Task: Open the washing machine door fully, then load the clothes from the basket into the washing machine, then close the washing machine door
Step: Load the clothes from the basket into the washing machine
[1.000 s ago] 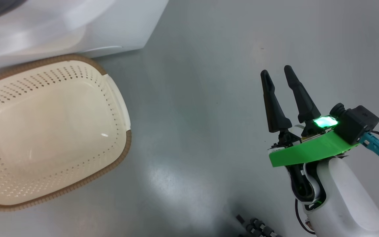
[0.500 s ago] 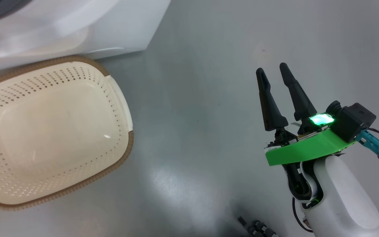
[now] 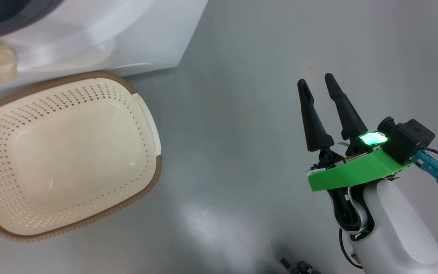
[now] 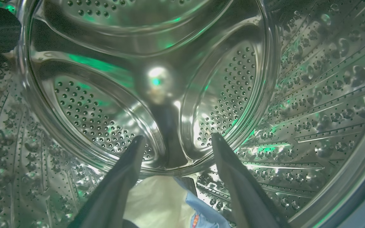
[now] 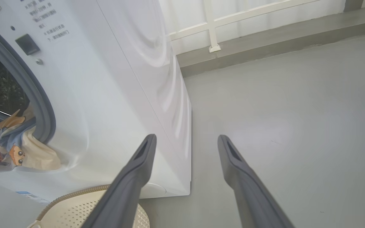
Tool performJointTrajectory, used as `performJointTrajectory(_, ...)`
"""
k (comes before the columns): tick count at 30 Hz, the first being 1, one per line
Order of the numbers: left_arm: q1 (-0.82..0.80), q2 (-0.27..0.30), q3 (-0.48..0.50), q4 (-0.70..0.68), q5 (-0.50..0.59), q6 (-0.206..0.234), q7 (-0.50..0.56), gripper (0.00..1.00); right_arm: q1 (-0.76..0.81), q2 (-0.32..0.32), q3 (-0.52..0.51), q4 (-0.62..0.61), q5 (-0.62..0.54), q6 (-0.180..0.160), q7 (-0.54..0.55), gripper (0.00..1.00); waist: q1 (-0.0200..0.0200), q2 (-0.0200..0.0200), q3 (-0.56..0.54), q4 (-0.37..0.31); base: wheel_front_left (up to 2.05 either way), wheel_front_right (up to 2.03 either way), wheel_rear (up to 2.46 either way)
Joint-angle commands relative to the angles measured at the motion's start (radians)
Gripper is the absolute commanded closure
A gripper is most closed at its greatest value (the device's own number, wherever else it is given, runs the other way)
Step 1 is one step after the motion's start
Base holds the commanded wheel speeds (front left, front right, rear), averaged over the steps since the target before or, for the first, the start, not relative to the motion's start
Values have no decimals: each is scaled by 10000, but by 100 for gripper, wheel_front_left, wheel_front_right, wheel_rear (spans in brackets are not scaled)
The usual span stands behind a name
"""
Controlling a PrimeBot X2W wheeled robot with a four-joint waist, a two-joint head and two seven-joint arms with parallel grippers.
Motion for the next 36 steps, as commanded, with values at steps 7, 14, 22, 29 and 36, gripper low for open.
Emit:
performJointTrajectory(7, 1429, -186, 796, -1538, -49, 8, -24, 0, 283, -9, -64, -167, -206, 46, -80, 0, 1, 0, -363, 205, 0, 0, 0)
performJointTrajectory(14, 2838, -656, 1208, -2357, -118, 8, -24, 0, 406, -13, -182, -47, -442, 46, -80, 0, 1, 0, -936, 378, 0, 0, 0)
performJointTrajectory(22, 4680, -1138, 1398, -2965, -208, 8, -24, 0, 674, -377, -230, 122, -480, 46, -80, 0, 1, 0, -1923, 675, 0, 0, 0)
performJointTrajectory(29, 6092, -1678, 1538, -3282, -244, 8, -24, 0, 1140, -781, -361, 222, -453, 46, -80, 0, 1, 0, -2836, 1124, 0, 0, 0)
performJointTrajectory(36, 7534, -2026, 1451, -3731, -81, 8, -24, 0, 1587, -1077, -416, 323, -399, 46, -80, 0, 1, 0, -3648, 1435, 0, 0, 0)
